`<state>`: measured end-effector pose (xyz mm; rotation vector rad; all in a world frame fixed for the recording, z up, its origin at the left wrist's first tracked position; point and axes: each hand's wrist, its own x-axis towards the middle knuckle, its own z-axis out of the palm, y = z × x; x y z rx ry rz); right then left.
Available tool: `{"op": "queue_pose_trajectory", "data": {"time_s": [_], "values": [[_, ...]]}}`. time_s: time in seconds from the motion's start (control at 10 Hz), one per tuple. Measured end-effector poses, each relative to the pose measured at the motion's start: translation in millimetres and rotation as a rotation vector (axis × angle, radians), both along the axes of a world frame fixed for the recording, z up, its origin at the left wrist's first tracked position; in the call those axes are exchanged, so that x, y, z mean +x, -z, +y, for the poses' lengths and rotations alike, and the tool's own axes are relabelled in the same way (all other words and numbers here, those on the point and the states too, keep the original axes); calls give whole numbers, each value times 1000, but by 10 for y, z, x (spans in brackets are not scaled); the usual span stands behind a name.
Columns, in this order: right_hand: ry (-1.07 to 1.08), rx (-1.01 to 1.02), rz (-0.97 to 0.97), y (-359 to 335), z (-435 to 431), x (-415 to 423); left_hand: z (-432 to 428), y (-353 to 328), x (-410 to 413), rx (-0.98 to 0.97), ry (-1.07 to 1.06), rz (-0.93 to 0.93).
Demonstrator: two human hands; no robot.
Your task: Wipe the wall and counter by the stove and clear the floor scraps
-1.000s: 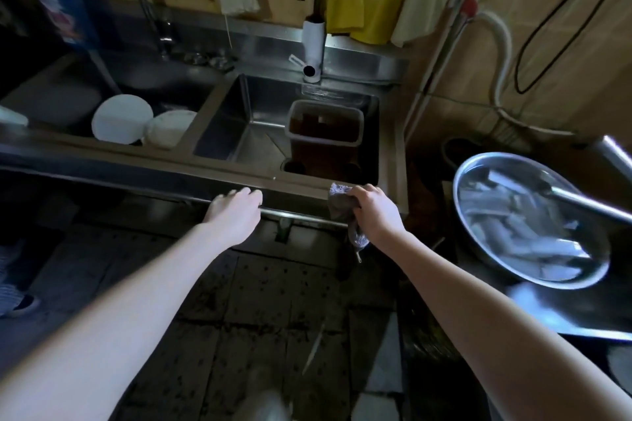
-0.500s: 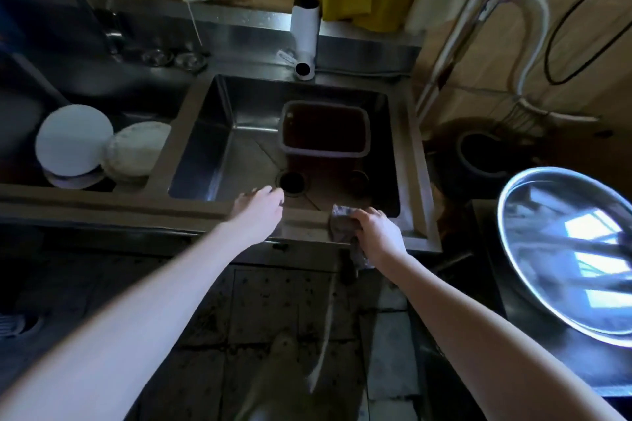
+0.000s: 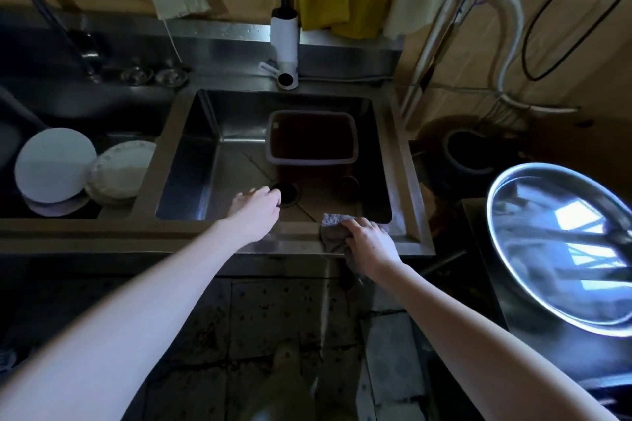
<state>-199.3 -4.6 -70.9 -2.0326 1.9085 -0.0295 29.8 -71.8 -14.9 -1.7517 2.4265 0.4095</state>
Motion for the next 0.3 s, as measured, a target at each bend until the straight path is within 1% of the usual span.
{"op": "queue_pose_trajectory", "data": {"time_s": [0.2, 0.3], "values": [[-26, -81, 47, -308, 134, -102, 286, -276, -52, -29, -61, -10], [-26, -167, 54, -450, 209, -168, 477, -352, -106, -75, -79, -1]]}}
